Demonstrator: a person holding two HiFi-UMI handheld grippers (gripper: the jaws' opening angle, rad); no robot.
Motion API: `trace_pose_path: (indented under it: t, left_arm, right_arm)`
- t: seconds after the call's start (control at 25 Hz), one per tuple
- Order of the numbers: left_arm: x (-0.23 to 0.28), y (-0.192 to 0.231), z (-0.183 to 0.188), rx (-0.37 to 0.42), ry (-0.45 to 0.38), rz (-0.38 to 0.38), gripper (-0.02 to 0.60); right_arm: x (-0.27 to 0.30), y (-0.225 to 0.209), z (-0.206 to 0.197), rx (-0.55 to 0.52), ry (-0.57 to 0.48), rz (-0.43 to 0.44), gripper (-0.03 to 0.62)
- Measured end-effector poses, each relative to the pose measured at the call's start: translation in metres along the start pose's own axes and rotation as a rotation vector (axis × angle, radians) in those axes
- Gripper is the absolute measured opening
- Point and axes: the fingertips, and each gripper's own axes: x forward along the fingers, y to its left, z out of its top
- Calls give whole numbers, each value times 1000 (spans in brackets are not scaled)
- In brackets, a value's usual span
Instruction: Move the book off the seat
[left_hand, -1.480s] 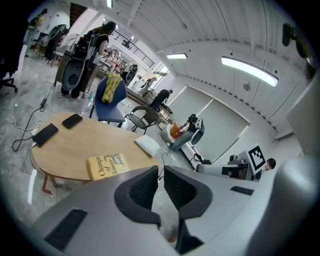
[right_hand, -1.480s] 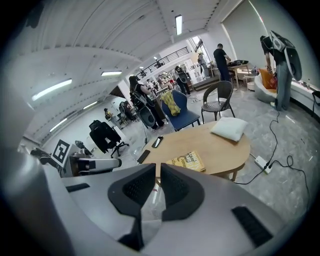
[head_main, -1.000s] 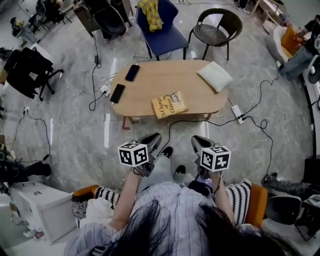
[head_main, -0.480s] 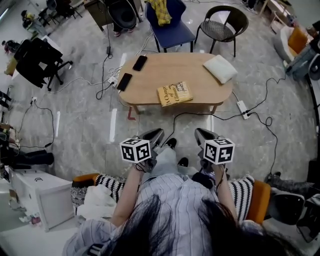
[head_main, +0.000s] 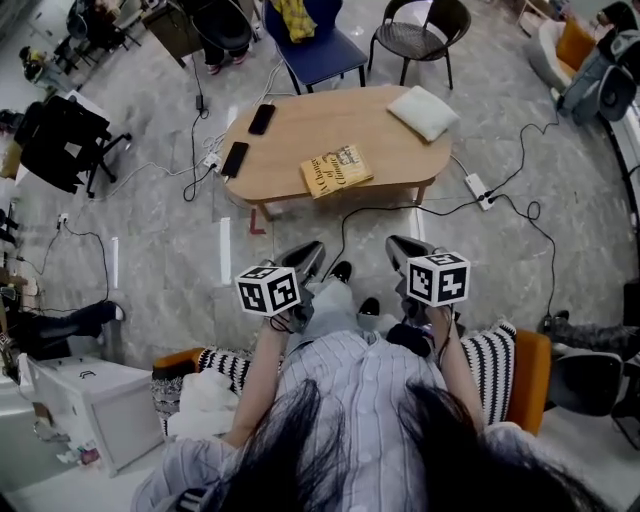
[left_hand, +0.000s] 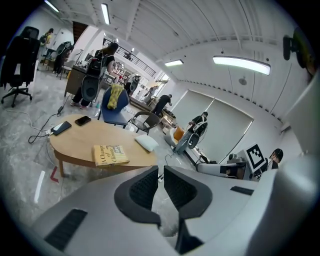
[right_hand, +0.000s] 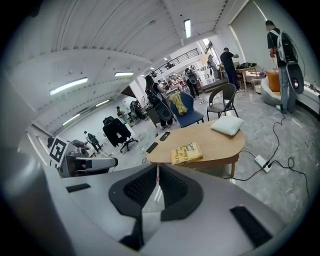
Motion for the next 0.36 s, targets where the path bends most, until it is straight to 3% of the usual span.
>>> trace_pose_path:
  t: [0.36]
  left_arm:
    - [-6, 7, -3, -1, -21, 29, 46]
  right_arm:
    - [-4, -8, 9, 1, -31, -1, 28]
